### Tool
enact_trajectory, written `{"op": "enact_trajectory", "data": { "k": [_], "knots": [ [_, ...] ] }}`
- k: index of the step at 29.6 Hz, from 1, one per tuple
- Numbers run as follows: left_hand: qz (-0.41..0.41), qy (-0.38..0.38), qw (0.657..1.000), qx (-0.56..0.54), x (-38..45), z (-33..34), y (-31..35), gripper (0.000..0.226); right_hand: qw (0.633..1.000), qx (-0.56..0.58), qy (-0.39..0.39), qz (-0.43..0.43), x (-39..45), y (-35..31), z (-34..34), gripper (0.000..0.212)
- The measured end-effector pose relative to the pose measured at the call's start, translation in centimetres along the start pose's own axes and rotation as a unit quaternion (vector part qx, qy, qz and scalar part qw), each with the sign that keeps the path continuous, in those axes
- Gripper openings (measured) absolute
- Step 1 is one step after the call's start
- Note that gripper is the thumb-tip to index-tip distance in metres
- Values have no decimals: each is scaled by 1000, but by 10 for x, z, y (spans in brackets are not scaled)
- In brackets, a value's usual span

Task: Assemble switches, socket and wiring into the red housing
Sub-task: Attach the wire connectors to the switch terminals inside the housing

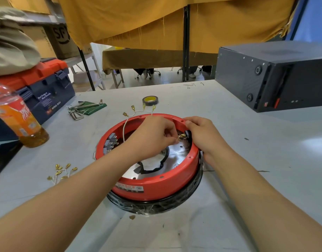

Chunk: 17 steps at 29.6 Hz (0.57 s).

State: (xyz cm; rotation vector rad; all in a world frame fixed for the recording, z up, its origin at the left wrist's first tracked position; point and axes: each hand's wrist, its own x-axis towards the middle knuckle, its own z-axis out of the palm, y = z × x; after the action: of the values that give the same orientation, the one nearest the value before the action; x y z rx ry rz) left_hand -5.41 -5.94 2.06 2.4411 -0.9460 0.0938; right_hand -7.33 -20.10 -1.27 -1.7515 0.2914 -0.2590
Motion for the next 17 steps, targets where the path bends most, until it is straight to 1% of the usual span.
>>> {"op": "enact_trajectory", "data": {
  "k": [6,17],
  "knots": [
    [0,32,999,0,-2,6,-2,10,1000,16,14,3,-1,1,3,29],
    [6,49,998,35,0,12,0,7,999,37,16,6,-1,2,5,29]
  ]
}}
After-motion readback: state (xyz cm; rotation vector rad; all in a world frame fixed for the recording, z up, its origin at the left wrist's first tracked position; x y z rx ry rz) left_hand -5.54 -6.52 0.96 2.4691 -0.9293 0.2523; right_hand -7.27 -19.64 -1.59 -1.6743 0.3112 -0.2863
